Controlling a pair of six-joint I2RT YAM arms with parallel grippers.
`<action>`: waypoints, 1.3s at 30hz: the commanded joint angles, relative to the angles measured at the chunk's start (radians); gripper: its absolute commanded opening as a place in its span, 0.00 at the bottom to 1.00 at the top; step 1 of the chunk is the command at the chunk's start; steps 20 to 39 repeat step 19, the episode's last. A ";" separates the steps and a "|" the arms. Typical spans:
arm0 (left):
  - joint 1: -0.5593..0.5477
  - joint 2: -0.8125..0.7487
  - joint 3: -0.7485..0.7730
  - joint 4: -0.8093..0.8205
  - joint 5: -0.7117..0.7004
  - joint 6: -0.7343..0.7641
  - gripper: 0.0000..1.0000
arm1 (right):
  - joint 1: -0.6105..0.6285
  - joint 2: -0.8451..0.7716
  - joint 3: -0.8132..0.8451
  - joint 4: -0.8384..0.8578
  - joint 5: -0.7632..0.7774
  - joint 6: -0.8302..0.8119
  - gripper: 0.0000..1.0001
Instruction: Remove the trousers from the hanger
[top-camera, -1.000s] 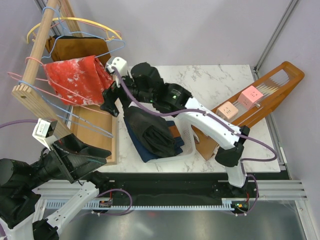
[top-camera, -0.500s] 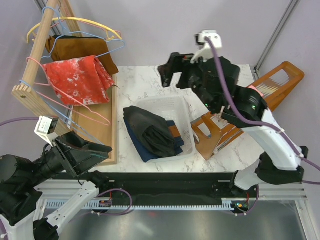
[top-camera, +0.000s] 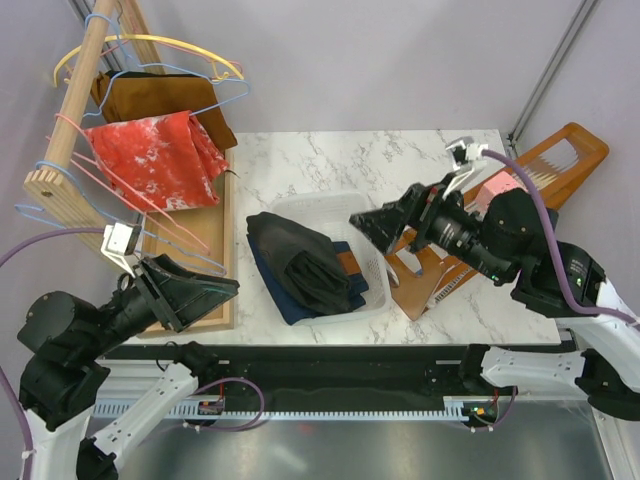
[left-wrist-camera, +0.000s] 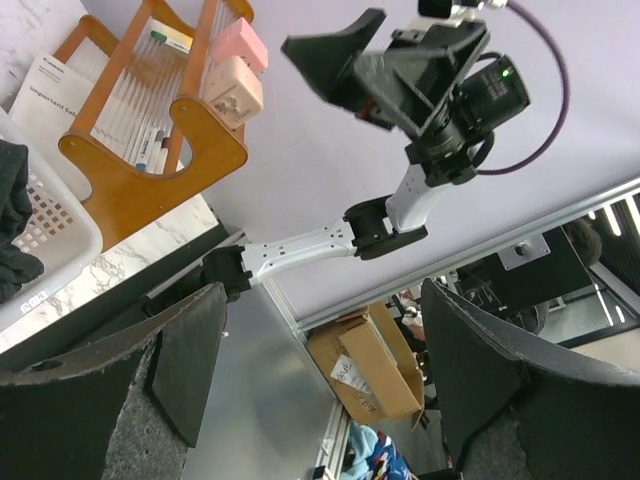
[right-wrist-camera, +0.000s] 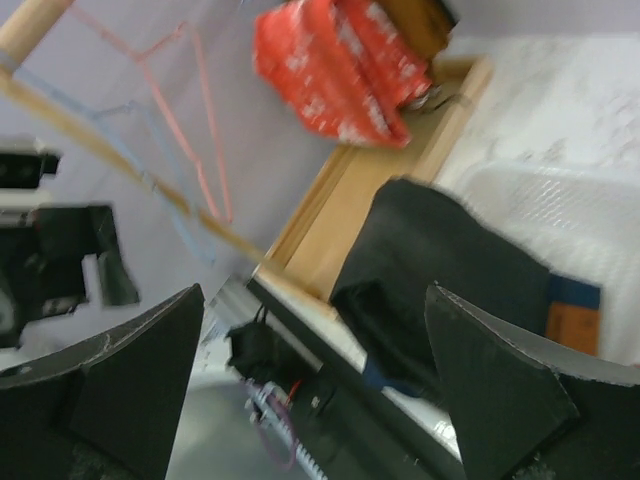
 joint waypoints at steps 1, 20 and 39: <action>0.001 -0.072 -0.082 0.149 0.022 -0.062 0.86 | 0.003 -0.116 -0.169 0.133 -0.280 0.146 0.98; 0.001 -0.366 -0.432 0.450 0.102 -0.258 0.90 | 0.003 -0.449 -0.589 0.189 -0.181 0.353 0.98; 0.001 -0.366 -0.432 0.450 0.102 -0.258 0.90 | 0.003 -0.449 -0.589 0.189 -0.181 0.353 0.98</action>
